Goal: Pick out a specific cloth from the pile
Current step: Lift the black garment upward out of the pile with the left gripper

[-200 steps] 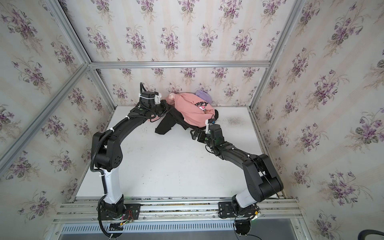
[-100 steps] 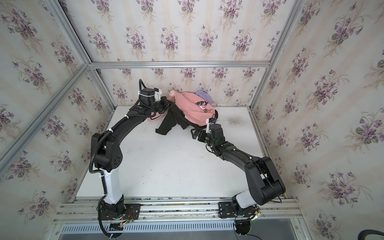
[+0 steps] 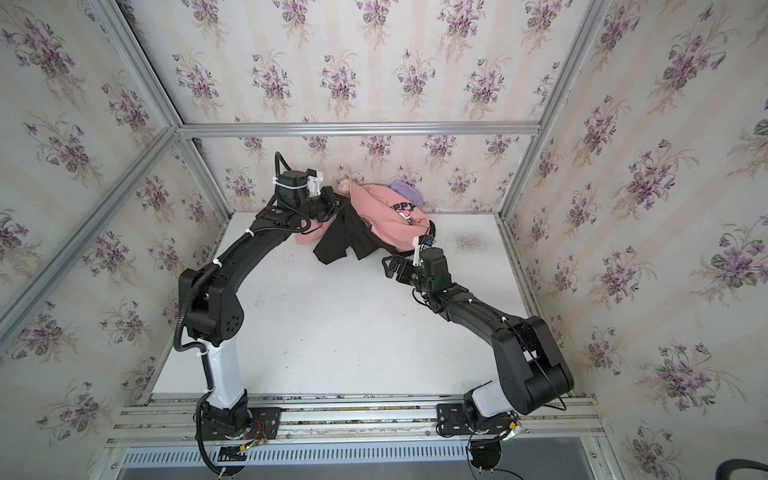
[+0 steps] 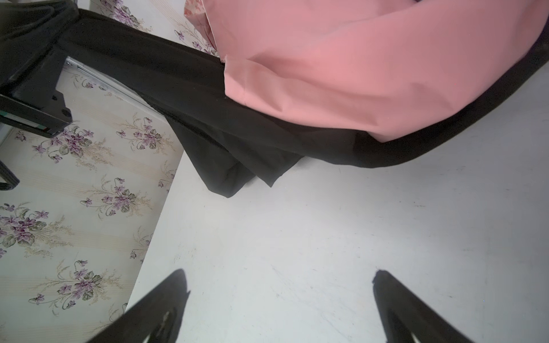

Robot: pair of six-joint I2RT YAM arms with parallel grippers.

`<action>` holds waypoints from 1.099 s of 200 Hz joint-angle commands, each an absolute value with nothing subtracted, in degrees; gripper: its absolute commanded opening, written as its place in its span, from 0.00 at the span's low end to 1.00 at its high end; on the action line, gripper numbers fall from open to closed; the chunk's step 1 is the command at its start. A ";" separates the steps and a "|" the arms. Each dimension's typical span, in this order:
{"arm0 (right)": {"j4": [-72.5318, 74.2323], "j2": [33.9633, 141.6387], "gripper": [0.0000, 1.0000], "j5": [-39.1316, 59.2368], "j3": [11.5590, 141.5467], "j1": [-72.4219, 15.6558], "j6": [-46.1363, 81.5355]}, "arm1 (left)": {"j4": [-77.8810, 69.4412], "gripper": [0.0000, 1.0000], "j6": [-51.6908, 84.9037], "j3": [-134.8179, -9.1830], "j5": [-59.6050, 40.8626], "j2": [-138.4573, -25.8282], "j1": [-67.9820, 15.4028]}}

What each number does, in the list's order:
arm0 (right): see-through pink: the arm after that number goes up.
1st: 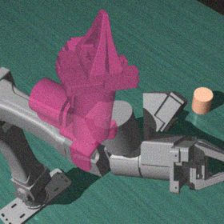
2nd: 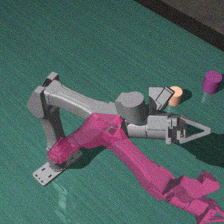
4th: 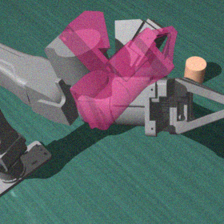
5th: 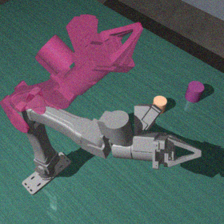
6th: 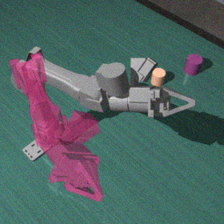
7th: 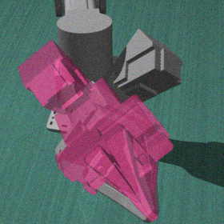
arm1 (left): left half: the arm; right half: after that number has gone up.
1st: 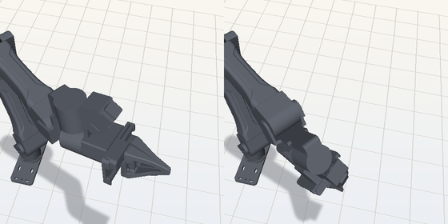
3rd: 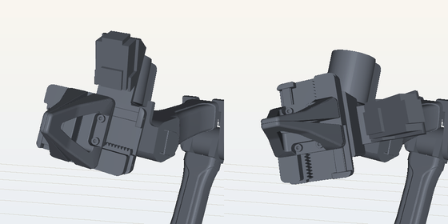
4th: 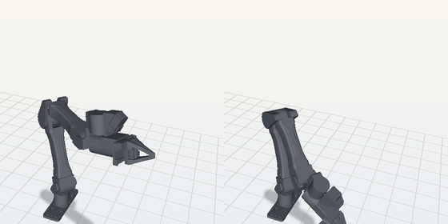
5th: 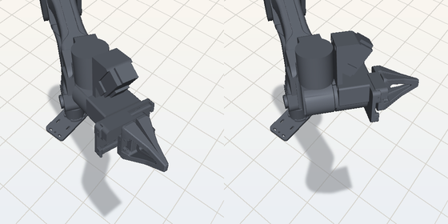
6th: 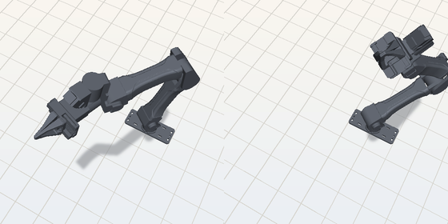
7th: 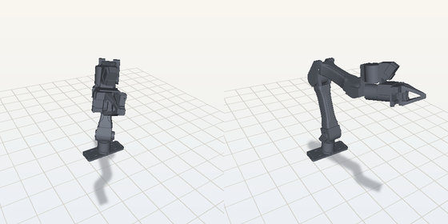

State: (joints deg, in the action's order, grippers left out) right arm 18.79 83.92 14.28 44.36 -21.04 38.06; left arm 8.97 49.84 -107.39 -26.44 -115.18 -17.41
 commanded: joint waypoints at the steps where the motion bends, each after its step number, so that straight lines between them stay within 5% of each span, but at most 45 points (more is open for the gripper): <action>1: 19.04 83.28 1.00 13.79 44.56 -21.12 37.71 | 6.50 0.05 50.27 -108.27 -27.19 -114.23 -17.58; 220: 14.01 75.39 1.00 9.04 46.95 -21.14 26.39 | 6.42 0.04 52.03 -114.02 -27.64 -111.09 -18.63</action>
State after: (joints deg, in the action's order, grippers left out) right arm 14.17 76.75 11.35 46.11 -21.02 30.15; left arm 9.89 51.11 -112.36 -26.57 -112.25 -18.61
